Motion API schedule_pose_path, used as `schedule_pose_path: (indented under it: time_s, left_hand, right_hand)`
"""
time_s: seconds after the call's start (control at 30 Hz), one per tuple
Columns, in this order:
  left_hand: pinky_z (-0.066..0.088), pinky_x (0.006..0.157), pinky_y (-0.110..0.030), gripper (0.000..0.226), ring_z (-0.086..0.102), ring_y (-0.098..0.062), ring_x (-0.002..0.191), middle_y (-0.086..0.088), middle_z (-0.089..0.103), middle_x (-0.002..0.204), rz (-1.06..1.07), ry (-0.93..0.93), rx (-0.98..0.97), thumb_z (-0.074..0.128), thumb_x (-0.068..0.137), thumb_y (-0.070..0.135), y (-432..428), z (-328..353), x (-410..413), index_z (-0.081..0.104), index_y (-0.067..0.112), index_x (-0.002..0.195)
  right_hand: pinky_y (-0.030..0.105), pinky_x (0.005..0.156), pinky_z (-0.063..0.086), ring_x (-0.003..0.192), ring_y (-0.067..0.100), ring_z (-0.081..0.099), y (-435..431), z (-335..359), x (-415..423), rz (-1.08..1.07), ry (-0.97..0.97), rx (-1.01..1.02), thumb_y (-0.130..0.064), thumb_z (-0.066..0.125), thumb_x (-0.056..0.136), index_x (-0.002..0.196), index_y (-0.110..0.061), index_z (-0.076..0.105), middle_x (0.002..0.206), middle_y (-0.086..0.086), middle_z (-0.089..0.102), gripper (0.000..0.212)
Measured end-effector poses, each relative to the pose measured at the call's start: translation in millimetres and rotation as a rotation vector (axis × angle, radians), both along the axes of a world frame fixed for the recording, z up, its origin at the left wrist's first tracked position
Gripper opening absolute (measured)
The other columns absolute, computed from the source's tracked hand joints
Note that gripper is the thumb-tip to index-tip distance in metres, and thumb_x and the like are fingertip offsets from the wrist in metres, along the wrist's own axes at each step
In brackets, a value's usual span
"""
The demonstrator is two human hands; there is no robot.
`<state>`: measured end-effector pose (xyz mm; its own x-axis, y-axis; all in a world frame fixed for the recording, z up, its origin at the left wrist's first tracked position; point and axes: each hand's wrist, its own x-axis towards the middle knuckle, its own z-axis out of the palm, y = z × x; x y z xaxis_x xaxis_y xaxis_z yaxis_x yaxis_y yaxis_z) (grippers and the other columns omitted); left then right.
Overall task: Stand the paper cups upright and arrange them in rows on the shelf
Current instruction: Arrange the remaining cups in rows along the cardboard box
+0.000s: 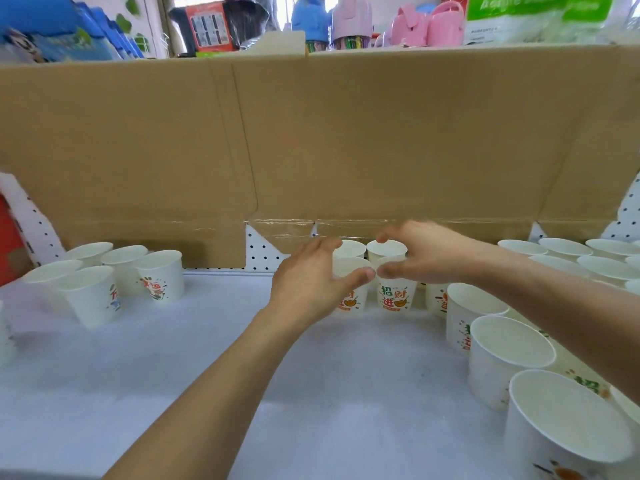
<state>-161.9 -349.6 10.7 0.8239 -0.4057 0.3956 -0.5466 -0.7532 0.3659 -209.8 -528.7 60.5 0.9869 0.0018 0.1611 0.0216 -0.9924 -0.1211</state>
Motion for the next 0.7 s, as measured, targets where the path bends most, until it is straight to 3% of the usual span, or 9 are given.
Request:
schedule_pose_path:
  time_s: [0.13, 0.23, 0.4, 0.5, 0.6, 0.7]
  left_hand:
    - [0.04, 0.098, -0.033, 0.054, 0.042, -0.01, 0.125, 0.011, 0.052, 0.132, -0.04, -0.07, -0.212, 0.054, 0.088, 0.059, 35, -11, -24, 0.049, 0.03, 0.133]
    - [0.042, 0.098, -0.032, 0.047, 0.047, -0.006, 0.119, 0.014, 0.055, 0.126, 0.001, -0.129, -0.374, 0.061, 0.088, 0.051, 85, -24, -39, 0.053, 0.031, 0.129]
    - [0.044, 0.094, -0.028, 0.038, 0.051, -0.004, 0.11, 0.017, 0.055, 0.116, 0.183, -0.227, -0.483, 0.068, 0.086, 0.039, 187, -43, -40, 0.057, 0.029, 0.121]
    - [0.039, 0.099, -0.027, 0.047, 0.047, -0.011, 0.117, 0.008, 0.053, 0.122, 0.274, -0.292, -0.484, 0.073, 0.083, 0.03, 251, -49, -30, 0.054, 0.024, 0.125]
    - [0.029, 0.104, -0.028, 0.065, 0.04, -0.019, 0.123, -0.004, 0.048, 0.132, 0.435, -0.374, -0.476, 0.079, 0.077, 0.024, 312, -52, -14, 0.048, 0.012, 0.132]
    - [0.027, 0.108, -0.034, 0.083, 0.031, -0.023, 0.131, -0.008, 0.039, 0.141, 0.566, -0.289, -0.497, 0.082, 0.072, 0.028, 361, -53, 7, 0.038, 0.01, 0.14]
  right_hand:
    - [0.037, 0.094, 0.043, 0.113, 0.014, 0.05, 45, 5, -10, 0.207, -0.132, 0.044, -0.045, 0.06, 0.086, 0.122, -0.033, 0.054, 0.12, -0.009, 0.055, 0.038]
    - [0.037, 0.086, 0.048, 0.105, 0.014, 0.056, 90, 6, -9, 0.214, -0.178, 0.004, -0.048, 0.055, 0.089, 0.124, -0.036, 0.05, 0.118, -0.014, 0.058, 0.037]
    - [0.03, 0.085, 0.048, 0.096, 0.008, 0.061, 180, -17, 11, 0.351, -0.137, 0.416, -0.045, 0.062, 0.088, 0.124, -0.031, 0.054, 0.112, -0.012, 0.06, 0.04]
    - [0.023, 0.084, 0.045, 0.102, 0.007, 0.057, 240, -44, 30, 0.418, -0.076, 0.616, -0.039, 0.067, 0.086, 0.131, -0.029, 0.049, 0.12, -0.01, 0.055, 0.049]
    - [0.022, 0.085, 0.043, 0.102, 0.008, 0.053, 299, -63, 62, 0.379, -0.028, 0.793, -0.03, 0.071, 0.084, 0.133, -0.023, 0.047, 0.114, -0.008, 0.053, 0.055]
    - [0.026, 0.09, 0.043, 0.107, 0.012, 0.053, 345, -78, 96, 0.26, 0.016, 0.978, -0.031, 0.073, 0.081, 0.136, -0.019, 0.042, 0.116, -0.006, 0.053, 0.065]
